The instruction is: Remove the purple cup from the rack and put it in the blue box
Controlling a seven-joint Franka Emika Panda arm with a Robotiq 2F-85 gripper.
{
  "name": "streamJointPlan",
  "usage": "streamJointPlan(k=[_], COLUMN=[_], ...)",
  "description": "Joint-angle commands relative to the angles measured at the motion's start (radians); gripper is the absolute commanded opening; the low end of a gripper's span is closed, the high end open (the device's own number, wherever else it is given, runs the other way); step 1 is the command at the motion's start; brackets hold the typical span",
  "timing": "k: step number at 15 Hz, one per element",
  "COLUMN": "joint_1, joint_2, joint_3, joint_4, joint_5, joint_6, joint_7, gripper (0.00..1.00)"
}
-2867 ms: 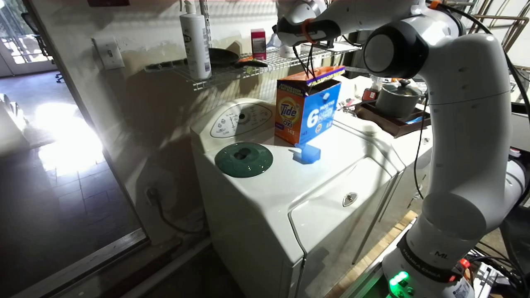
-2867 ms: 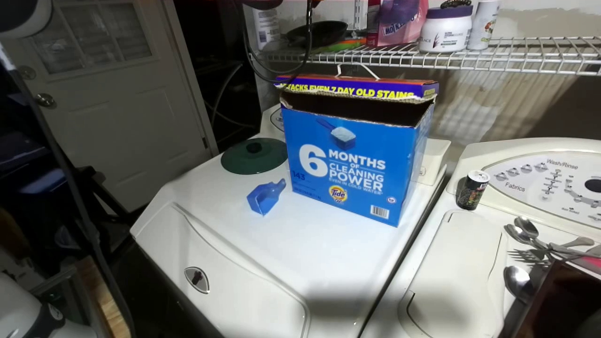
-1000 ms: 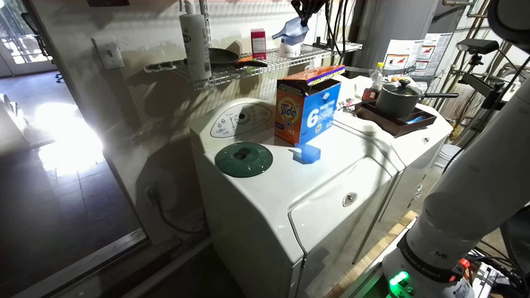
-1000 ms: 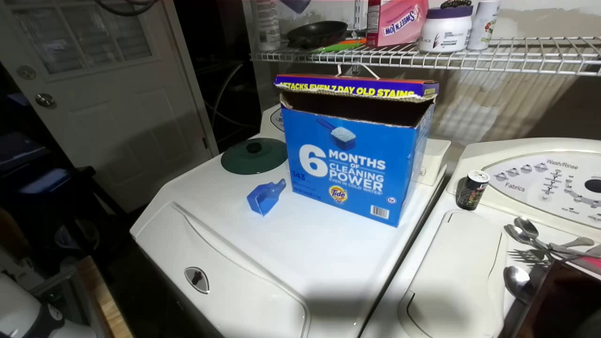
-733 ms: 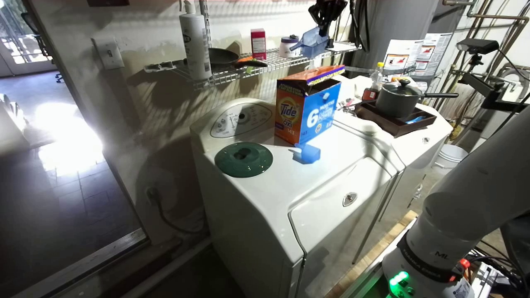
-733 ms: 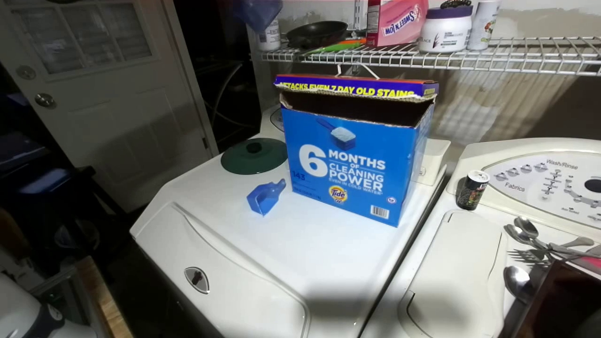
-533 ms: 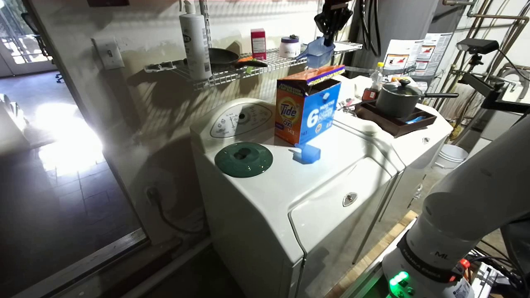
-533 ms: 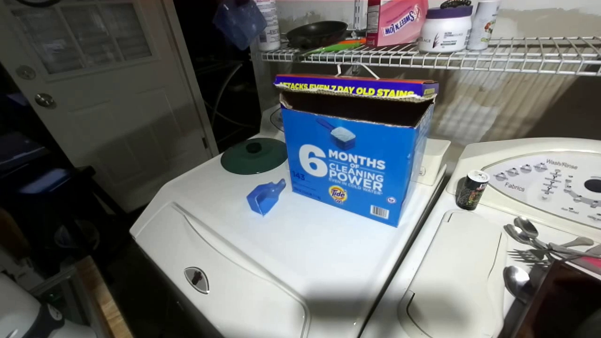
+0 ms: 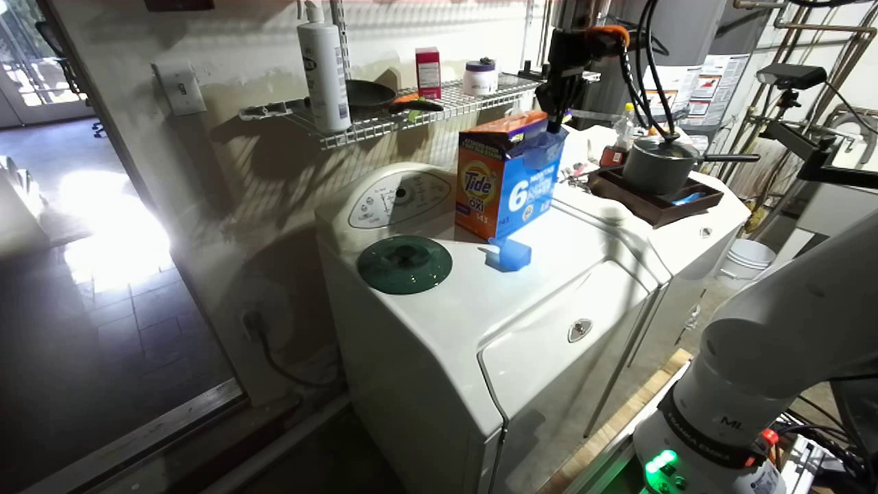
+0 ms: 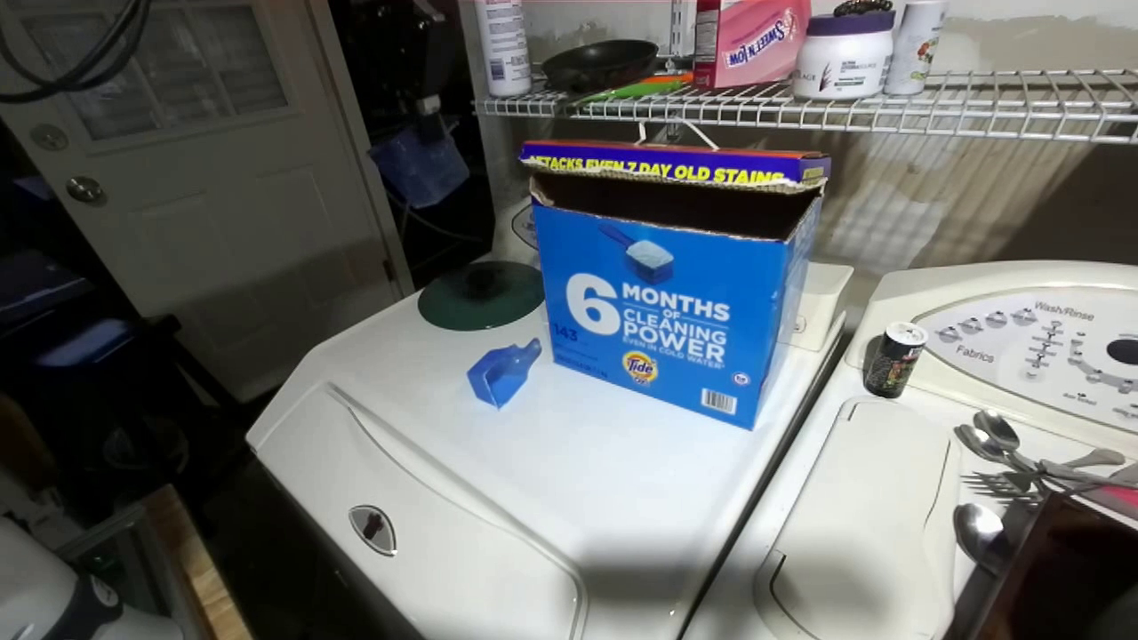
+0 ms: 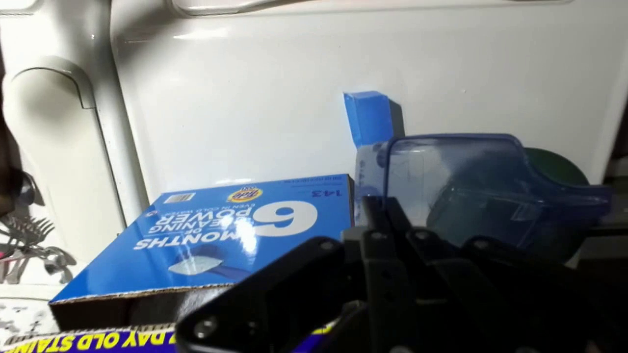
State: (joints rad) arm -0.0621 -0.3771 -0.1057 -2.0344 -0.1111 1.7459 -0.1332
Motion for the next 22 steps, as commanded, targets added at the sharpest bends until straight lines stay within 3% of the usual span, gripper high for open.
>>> streamJointPlan(k=[1,6,10,13,16,22], joint_1=[-0.004,-0.034,-0.083,-0.127,-0.162,-0.228], joint_2=[-0.067,-0.091,-0.080,-0.063,-0.046,-0.017], joint_3=[-0.011,-0.004,0.000,0.003,0.008,0.018], joint_4=[-0.116,-0.215,-0.279,-0.313,-0.328,-0.355], joint_5=[-0.041,-0.227,-0.441,-0.544,-0.595,-0.591], joint_6=[0.040,0.141,0.324,0.495,0.639,0.860], joint_7=[-0.085,-0.105,-0.020,0.114,0.269,0.526], gripper=[0.01,0.01,0.01,0.01,0.01,0.01])
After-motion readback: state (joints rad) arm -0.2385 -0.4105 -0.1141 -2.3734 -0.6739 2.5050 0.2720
